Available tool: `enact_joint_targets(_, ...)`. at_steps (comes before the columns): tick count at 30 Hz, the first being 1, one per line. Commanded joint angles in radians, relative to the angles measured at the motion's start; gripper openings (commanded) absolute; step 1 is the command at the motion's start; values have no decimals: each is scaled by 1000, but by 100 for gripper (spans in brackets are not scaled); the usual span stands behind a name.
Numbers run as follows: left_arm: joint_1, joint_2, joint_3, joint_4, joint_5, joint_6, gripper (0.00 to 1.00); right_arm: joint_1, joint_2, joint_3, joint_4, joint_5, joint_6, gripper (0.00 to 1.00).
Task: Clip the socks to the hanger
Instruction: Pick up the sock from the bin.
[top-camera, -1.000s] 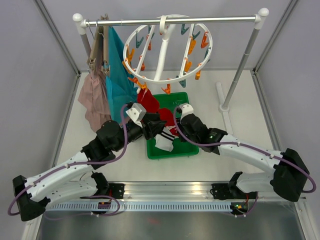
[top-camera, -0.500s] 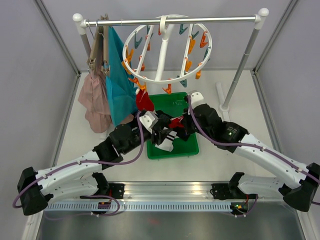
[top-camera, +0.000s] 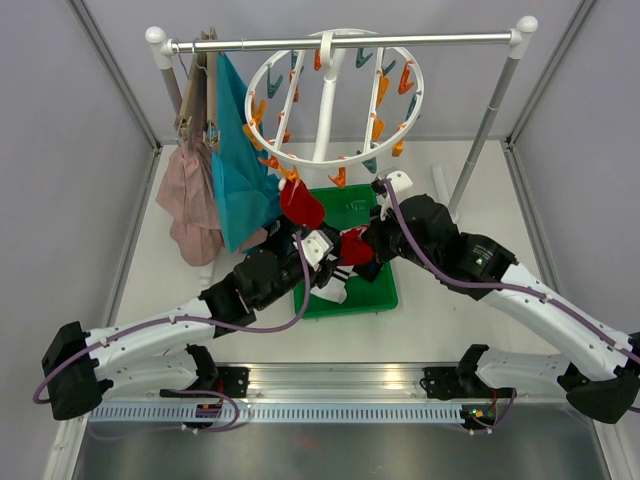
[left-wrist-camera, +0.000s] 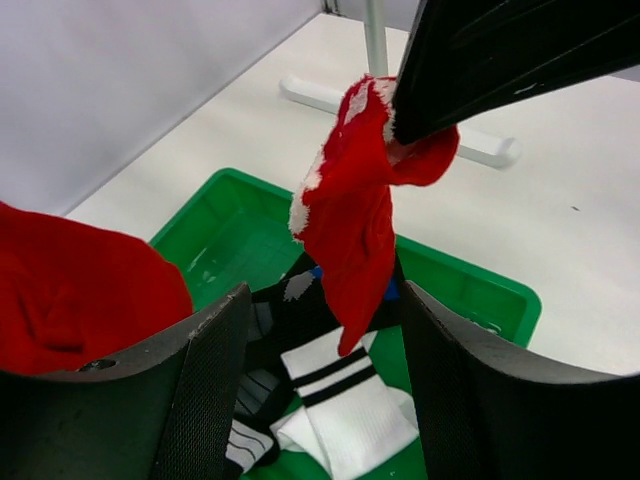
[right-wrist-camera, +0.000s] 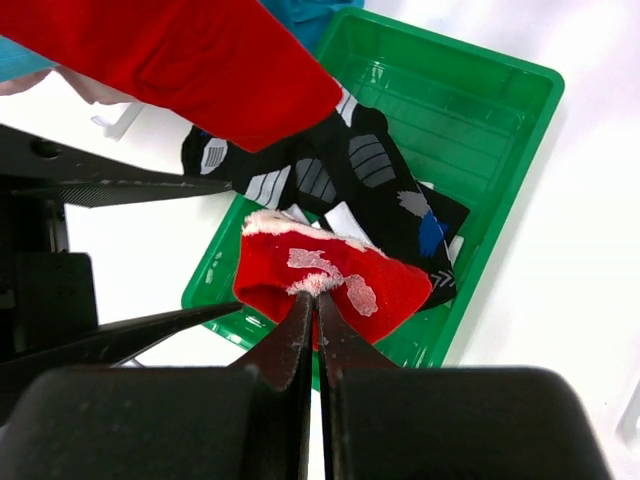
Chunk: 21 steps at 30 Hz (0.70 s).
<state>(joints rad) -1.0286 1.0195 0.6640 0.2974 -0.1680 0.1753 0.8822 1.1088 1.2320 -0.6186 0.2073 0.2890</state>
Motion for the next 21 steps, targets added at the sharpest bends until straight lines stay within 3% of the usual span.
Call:
enact_joint_targets(1,-5,2,2,88,-30,79,67,6,-7,61,-36,-35,-22,2)
enact_joint_targets(21,-5,37,-58,373,82,185,68,6,-9,124,-67,-149,-33,4)
